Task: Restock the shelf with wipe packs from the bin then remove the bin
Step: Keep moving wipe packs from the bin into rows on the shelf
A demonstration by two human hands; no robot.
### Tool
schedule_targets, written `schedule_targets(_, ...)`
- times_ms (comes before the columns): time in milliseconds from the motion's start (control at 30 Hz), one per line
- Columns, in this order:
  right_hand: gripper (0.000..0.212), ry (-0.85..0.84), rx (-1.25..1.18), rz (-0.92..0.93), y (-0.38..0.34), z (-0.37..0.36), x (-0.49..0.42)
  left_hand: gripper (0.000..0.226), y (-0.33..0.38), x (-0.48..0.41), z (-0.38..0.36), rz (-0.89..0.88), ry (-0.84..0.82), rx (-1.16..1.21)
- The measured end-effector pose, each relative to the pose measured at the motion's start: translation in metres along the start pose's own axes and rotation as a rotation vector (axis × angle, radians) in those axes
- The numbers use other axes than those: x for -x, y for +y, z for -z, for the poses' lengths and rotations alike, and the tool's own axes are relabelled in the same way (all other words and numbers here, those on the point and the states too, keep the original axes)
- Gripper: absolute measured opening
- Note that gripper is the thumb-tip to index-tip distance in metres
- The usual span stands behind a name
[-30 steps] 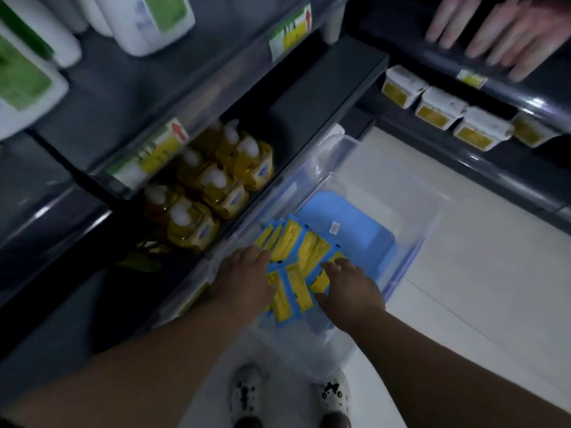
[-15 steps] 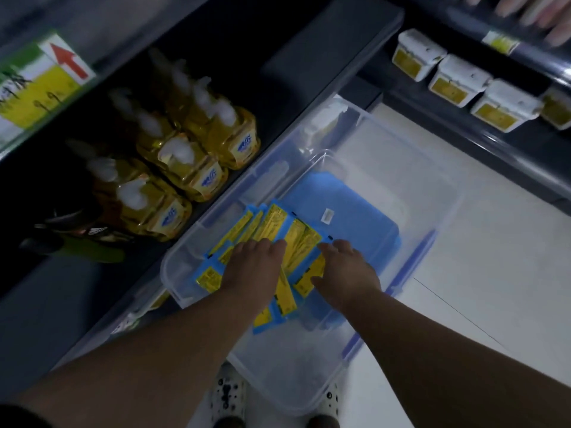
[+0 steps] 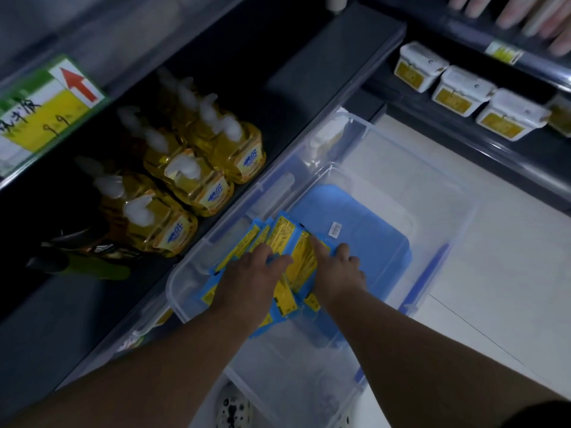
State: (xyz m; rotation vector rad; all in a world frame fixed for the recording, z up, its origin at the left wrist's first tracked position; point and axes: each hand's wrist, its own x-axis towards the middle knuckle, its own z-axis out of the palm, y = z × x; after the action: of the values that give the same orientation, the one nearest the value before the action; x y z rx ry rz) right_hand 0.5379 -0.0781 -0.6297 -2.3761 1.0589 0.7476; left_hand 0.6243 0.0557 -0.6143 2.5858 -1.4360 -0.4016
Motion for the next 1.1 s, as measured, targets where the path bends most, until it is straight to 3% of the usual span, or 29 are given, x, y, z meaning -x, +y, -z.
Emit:
schedule_targets(167,0.088,0.005,0.024,-0.013,0.001,-0.002,0.0,0.073,0.0,0.005,0.0,-0.005,0.017,0.021)
schedule_targets(333,0.079,0.074,0.119,-0.002,0.002,0.004,0.007,0.069,-0.006,0.012,0.005,0.0,0.013,0.11)
schedule_targets(500,0.067,0.082,-0.013,0.111,0.0,0.02,0.035,0.049,-0.003,0.017,0.022,0.035,-0.085,0.196)
schedule_targets(633,0.063,0.088,-0.044,0.116,-0.002,0.047,0.069,0.047,0.001,0.026,0.054,0.065,-0.151,0.225)
schedule_targets(833,0.057,0.228,-0.2,0.015,-0.015,0.117,0.137,0.047,0.011,0.04,0.14,0.079,0.071,0.332)
schedule_targets(1000,0.051,0.444,-0.506,0.046,-0.042,0.178,0.203,0.039,0.028,0.058,0.231,-0.125,0.458,0.335)
schedule_targets(1100,0.042,0.615,-0.737,0.131,-0.068,0.209,0.237,0.034,0.04,0.075,0.275,-0.266,0.582,0.301)
